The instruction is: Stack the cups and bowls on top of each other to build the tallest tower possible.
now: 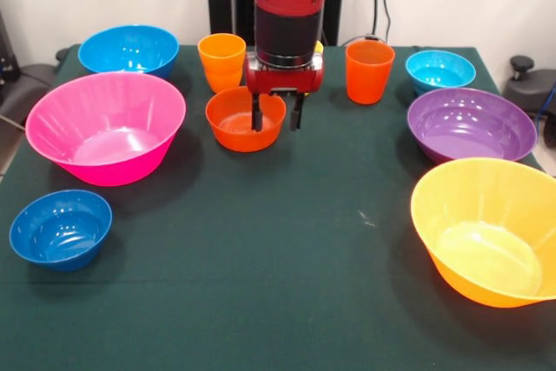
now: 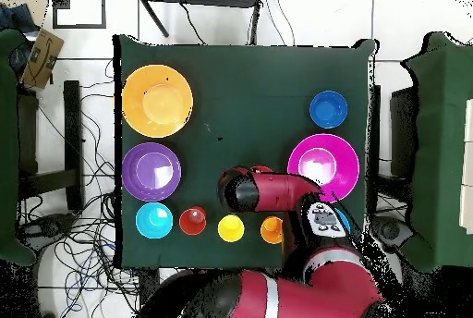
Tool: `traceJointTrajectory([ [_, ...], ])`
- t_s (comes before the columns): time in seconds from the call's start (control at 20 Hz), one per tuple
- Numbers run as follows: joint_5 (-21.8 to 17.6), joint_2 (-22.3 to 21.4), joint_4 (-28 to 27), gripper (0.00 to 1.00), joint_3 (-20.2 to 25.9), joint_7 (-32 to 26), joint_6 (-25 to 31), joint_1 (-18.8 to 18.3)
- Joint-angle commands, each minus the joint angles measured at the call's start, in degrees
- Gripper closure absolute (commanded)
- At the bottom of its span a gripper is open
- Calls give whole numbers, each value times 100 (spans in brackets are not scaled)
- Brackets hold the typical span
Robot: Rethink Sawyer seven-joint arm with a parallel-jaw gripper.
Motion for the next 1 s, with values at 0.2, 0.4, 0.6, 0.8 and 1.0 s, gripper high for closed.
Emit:
traceJointTrajectory([
  [0.2, -405, 669, -118, 0, 129, 347, -63, 109],
  [0.4, -410, 864, -262, 0, 100, 412, -223, 147],
  [0.6, -318, 931, -332, 0, 101, 456, -185, 131],
  [0.8, -288, 914, -348, 100, 87, 473, -194, 166],
  [1.0, -46, 991, -596, 100, 32, 768, -340, 416],
])
